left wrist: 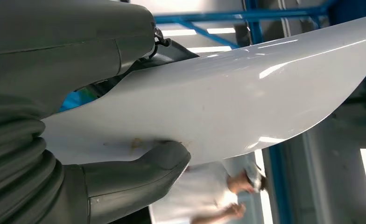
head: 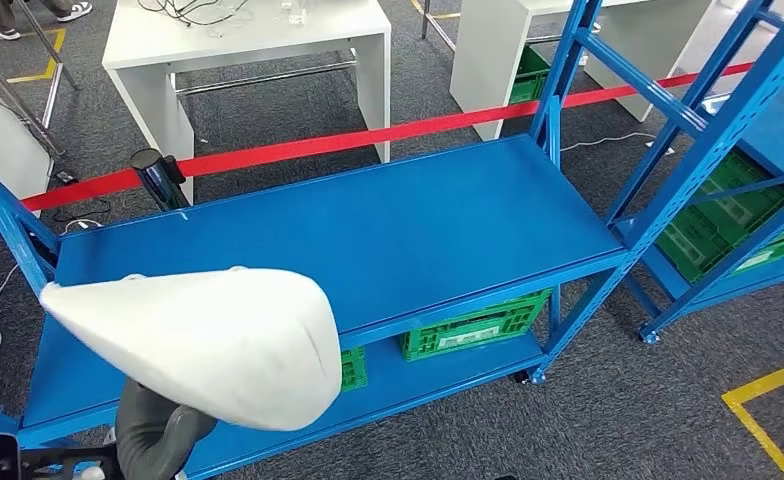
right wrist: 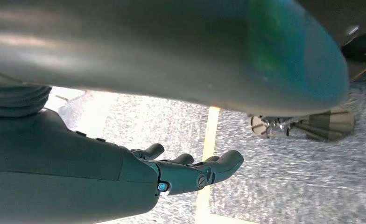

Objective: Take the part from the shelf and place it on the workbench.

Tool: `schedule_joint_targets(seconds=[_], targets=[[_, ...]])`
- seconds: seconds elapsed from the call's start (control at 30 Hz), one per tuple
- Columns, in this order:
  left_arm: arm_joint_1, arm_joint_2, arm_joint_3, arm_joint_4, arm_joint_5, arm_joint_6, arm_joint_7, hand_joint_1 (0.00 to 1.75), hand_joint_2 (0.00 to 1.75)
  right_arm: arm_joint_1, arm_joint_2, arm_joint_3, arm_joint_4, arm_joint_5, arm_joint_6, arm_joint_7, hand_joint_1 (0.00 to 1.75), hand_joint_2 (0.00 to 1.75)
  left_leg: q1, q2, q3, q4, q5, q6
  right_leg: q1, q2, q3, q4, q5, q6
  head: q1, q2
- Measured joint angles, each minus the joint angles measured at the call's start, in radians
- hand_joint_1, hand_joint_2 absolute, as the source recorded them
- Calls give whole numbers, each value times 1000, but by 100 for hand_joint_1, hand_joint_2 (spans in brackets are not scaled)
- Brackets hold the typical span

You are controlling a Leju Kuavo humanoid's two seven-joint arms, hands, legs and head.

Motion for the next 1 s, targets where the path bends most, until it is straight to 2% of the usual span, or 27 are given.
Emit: schedule_joint_targets(seconds=[0.03, 0.07, 0.13, 0.17, 0.2, 0.3, 0.33, 0.37, 0.47, 0.5, 0.53, 0.57, 0.6, 0.63, 0.67, 0.7, 0.73, 0.8, 0.83, 0.87, 0.9, 0.97, 1.0], targets=[[4, 0, 0, -14, 21, -17, 7, 175, 175, 0, 0, -2, 0, -2, 0, 5, 0, 0, 0, 1, -6, 6, 0, -1, 0, 0, 6, -2, 12, -1, 0, 0], [6, -1, 1, -28, 39, -28, 16, 175, 175, -1, 0, -5, 0, -5, 0, 9, 0, 0, 0, 1, -13, 12, 1, -2, 0, -1, 32, -45, 39, -3, 0, 0], [7, -1, 1, -51, 62, -36, 36, 175, 175, -5, 1, -12, 0, -12, 0, 18, 0, 0, 0, 0, -25, 26, 2, -9, 2, -2, 108, -174, 91, -8, 0, 0], [7, -1, 1, -60, 69, -37, 46, 175, 175, -8, 3, -15, 0, -14, 0, 21, 0, 0, 0, -1, -29, 32, 3, -15, 4, -2, 131, -215, 108, -13, 0, 0], [8, -1, 1, -68, 75, -38, 55, 175, 175, -10, 5, -18, 0, -16, 0, 25, 0, 0, -1, -1, -32, 36, 5, -22, 6, -1, 139, -236, 114, -19, -1, 0], [8, -2, 1, -82, 84, -41, 67, 175, 175, -13, 14, -23, 0, -17, 0, 29, 0, 0, 1, -3, -40, 39, 12, -46, 7, -1, 120, -242, 126, -43, -2, 0], [9, -2, 1, -85, 84, -41, 69, 175, 175, -13, 17, -24, 0, -17, 0, 29, 0, 0, 2, -4, -47, 49, -2, -54, 5, -3, 114, -244, 133, -50, -2, 0], [9, -2, 1, -88, 84, -41, 71, 175, 175, -13, 19, -24, 0, -17, 0, 30, 0, 0, 4, -4, -58, 76, -33, -62, 3, -4, 106, -245, 142, -57, -2, 0], [21, 0, 2, -94, 78, -40, 72, 175, 175, -13, 21, -25, 0, -17, 0, 34, 0, 0, 13, -4, -104, 242, -164, -81, 3, -6, 74, -245, 168, -64, -3, 0], [30, 2, 3, -97, 73, -40, 70, 175, 175, -13, 21, -27, 0, -19, 0, 37, 0, 0, 15, -4, -107, 286, -181, -84, 3, -6, 62, -245, 177, -63, -3, 0], [40, 4, 5, -99, 67, -40, 66, 175, 175, -12, 22, -29, 0, -21, 0, 38, 0, 0, 16, -4, -95, 298, -178, -85, 3, -6, 51, -244, 186, -62, -3, 0], [50, 7, 8, -102, 59, -38, 63, 175, 175, -12, 22, -33, 0, -23, 0, 37, 0, 0, 17, -4, -63, 273, -157, -85, 3, -7, 41, -243, 195, -60, -3, 0], [58, 11, 10, -105, 50, -35, 59, 175, 175, -12, 23, -37, 0, -22, 0, 34, 0, 0, 18, -4, -14, 214, -131, -83, 3, -6, 33, -243, 204, -57, -3, 0], [64, 15, 13, -108, 40, -29, 54, 175, 175, -12, 23, -39, 0, -16, 0, 31, 0, 0, 17, -4, 41, 136, -117, -79, 3, -6, 26, -242, 211, -53, -3, 0], [68, 20, 14, -111, 30, -21, 49, 175, 175, -13, 25, -40, 0, -6, 0, 28, 0, 0, 15, -5, 87, 70, -110, -74, 3, -5, 22, -243, 219, -48, -2, 0], [72, 26, 14, -113, 20, -12, 44, 175, 175, -13, 26, -40, 0, 4, 0, 27, 0, 0, 12, -6, 116, 24, -110, -68, 4, -5, 21, -245, 227, -42, -3, 0], [76, 31, 14, -114, 10, -2, 41, 175, 175, -13, 28, -40, 0, 10, 0, 26, 0, 0, 9, -7, 126, 2, -114, -62, 3, -5, 21, -248, 235, -35, -3, 0], [86, 38, 14, -115, -12, 14, 36, 175, 175, -14, 33, -40, 0, 12, 0, 22, 0, 0, 7, -5, 116, -5, -99, -45, 2, -5, 21, -253, 248, -22, -4, 0], [90, 39, 13, -115, -24, 19, 33, 175, 175, -14, 35, -40, 0, 8, 0, 18, 0, 0, 8, -3, 109, -8, -90, -35, 2, -4, 15, -246, 238, -17, -4, 0], [93, 39, 12, -115, -33, 21, 30, 175, 175, -13, 36, -40, 0, 5, 0, 14, 0, 0, 10, 0, 99, -11, -78, -24, 2, -3, 6, -223, 209, -14, -4, 0], [94, 39, 9, -114, -41, 21, 28, 175, 175, -13, 37, -40, 0, 1, 0, 10, 0, 0, 11, 2, 86, -13, -66, -16, 2, -3, -10, -180, 163, -13, -4, 0], [96, 39, 4, -110, -50, 21, 26, 175, 175, -14, 38, -40, 0, -4, 0, 6, 0, 0, 8, 5, 56, -9, -44, -8, 4, -3, -43, -56, 66, -12, -3, 0], [97, 39, 3, -107, -52, 21, 26, 175, 175, -14, 38, -40, 0, -4, 0, 5, 0, 0, 6, 6, 40, -6, -32, -7, 5, -3, -50, -2, 45, -11, -3, 0]])
